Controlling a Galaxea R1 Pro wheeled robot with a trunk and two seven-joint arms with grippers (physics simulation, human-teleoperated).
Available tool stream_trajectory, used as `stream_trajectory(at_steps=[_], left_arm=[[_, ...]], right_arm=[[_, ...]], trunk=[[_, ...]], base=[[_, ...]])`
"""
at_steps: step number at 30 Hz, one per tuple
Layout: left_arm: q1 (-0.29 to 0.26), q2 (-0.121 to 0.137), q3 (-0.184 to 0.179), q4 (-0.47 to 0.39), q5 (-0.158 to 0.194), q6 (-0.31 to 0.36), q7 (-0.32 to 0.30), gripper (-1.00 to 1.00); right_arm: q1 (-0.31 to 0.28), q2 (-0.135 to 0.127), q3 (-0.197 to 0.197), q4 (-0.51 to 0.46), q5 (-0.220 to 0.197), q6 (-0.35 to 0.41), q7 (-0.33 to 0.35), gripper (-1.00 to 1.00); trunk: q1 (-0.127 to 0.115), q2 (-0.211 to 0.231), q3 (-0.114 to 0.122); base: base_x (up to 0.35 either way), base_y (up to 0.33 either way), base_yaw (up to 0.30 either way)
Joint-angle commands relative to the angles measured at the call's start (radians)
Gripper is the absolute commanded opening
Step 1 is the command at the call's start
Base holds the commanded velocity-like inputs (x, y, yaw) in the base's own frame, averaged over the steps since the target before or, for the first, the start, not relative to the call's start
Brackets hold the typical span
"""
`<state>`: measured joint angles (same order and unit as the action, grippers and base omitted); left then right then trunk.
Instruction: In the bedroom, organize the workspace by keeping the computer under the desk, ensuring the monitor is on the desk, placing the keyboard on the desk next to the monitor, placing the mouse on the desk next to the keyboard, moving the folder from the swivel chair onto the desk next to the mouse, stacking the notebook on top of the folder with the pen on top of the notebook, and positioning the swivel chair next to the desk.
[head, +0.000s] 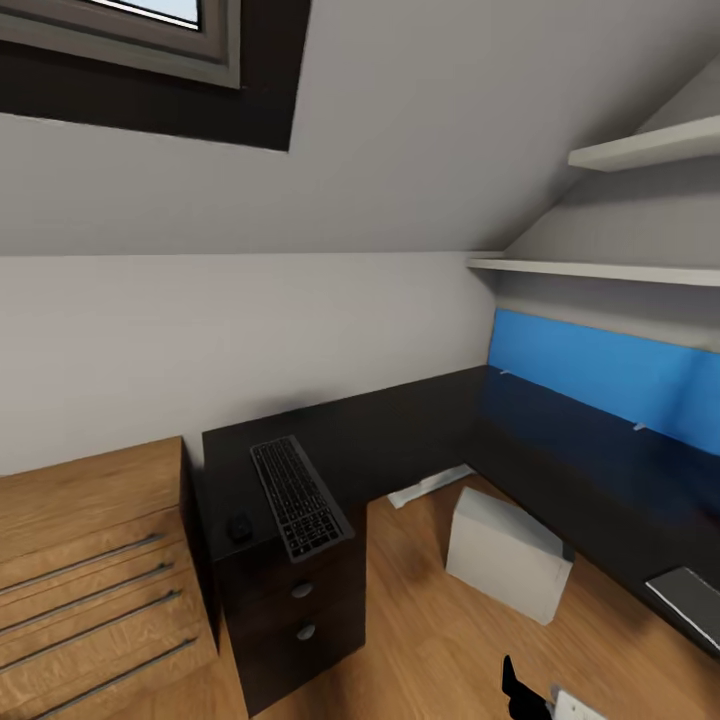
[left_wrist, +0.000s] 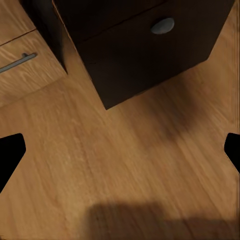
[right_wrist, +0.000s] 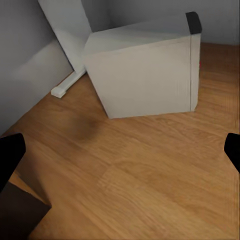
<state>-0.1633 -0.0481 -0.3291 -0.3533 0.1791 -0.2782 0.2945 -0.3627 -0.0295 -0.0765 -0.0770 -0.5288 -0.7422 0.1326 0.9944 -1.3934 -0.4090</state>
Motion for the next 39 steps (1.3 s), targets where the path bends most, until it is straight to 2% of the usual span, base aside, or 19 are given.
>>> stream_trajectory(at_steps=[1,10,31,39], left_arm=[[-0.001,0.001,-0.009,0.0,0.01,-0.004,0.006,1.0],[-0.001,0.001,-0.009,0.001,0.01,-0.004,0.006,1.0],[-0.001,0.001,-0.008,0.001,0.01,-0.004,0.006,1.0],[-0.001,0.001,-0.008,0.001,0.01,-0.005,0.006,1.0]], right_arm=[[-0.001,0.0,-0.001,0.002,0.003,-0.002,0.01,1.0],[-0.001,0.0,0.017,0.005,0.025,-0.002,0.01,1.0],[-0.001,0.0,0.023,0.005,0.028,-0.001,0.01,1.0],[-0.001,0.002,0.035,0.005,0.058,0.001,0.01,1.0]], trunk=[[0.0,-0.001,-0.001],[0.0,-0.001,-0.001],[0.0,-0.001,-0.002],[0.0,-0.001,-0.008]], base=[[0.0,0.0,-0.296],[0.0,0.0,-0.297],[0.0,0.0,-0.297],[0.0,0.0,-0.264]])
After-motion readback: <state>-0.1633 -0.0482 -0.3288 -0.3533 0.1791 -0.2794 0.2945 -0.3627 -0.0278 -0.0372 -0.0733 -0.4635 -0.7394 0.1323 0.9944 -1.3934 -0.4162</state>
